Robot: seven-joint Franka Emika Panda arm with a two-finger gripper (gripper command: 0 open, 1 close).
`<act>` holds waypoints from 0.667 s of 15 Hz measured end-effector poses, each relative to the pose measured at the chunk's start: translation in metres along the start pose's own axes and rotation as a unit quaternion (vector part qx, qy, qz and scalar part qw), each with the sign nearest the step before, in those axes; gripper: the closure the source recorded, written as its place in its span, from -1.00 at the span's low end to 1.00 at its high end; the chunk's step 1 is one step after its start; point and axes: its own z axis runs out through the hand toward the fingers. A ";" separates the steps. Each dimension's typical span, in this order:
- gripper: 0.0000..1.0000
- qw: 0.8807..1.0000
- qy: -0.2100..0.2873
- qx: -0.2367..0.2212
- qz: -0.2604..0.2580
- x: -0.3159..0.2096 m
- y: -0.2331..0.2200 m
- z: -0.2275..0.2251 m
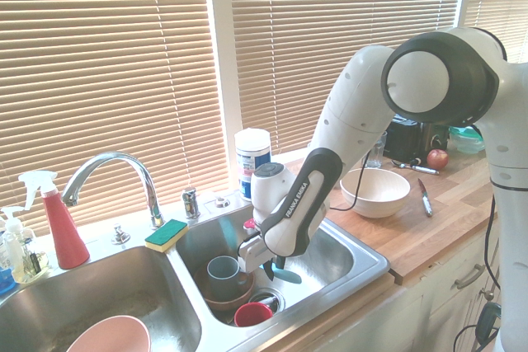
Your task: Put the knife into the sink
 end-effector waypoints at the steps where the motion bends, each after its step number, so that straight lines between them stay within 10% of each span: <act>1: -1.00 1.000 -0.005 -0.004 0.005 0.000 0.001 0.007; 10: -1.00 1.000 -0.024 -0.007 0.014 0.010 0.013 0.025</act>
